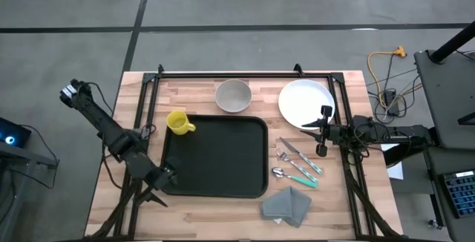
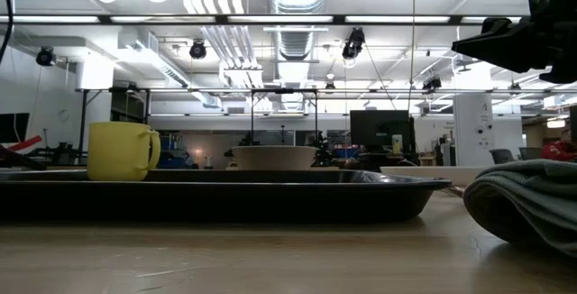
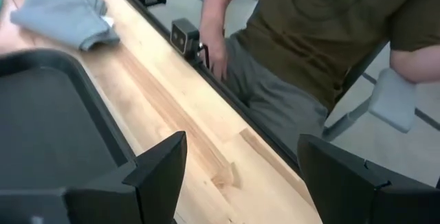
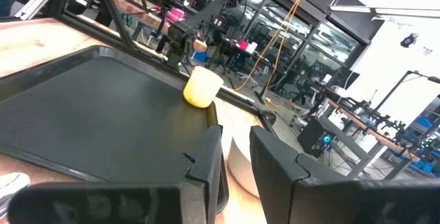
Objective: Set up tray
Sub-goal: Put the white plate on the black serving tray below the yellow cup
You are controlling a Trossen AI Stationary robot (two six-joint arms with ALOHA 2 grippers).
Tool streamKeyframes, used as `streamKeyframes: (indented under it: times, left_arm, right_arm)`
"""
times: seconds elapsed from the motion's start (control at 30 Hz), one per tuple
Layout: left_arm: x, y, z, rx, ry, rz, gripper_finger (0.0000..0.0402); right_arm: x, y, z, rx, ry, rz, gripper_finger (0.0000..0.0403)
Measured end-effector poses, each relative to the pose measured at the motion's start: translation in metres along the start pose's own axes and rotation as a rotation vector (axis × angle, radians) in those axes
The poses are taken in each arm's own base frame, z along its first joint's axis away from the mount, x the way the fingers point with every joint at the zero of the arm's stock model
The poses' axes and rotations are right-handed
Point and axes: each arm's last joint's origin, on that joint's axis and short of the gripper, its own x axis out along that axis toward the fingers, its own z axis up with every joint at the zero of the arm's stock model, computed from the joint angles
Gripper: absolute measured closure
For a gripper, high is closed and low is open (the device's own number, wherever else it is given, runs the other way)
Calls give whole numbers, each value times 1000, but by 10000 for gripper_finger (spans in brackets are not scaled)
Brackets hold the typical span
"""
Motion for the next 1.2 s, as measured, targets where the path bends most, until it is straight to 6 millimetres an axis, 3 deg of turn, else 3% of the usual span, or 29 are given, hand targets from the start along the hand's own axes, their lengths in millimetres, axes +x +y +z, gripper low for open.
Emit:
streamKeyframes:
  times: [0.23,0.6,0.97,1.2]
  left_arm:
    - [-19,2,-21,30,-135,-22,147]
    - [-55,4,-45,141,-525,-64,147]
    - [-76,5,-65,219,-728,-64,147]
    - [-74,8,-76,258,-778,-53,147]
  right_arm:
    - [0,0,0,0,0,0,335]
    - [0,0,0,0,0,0,335]
    - [0,0,0,0,0,0,335]
    - [0,0,0,0,0,0,335]
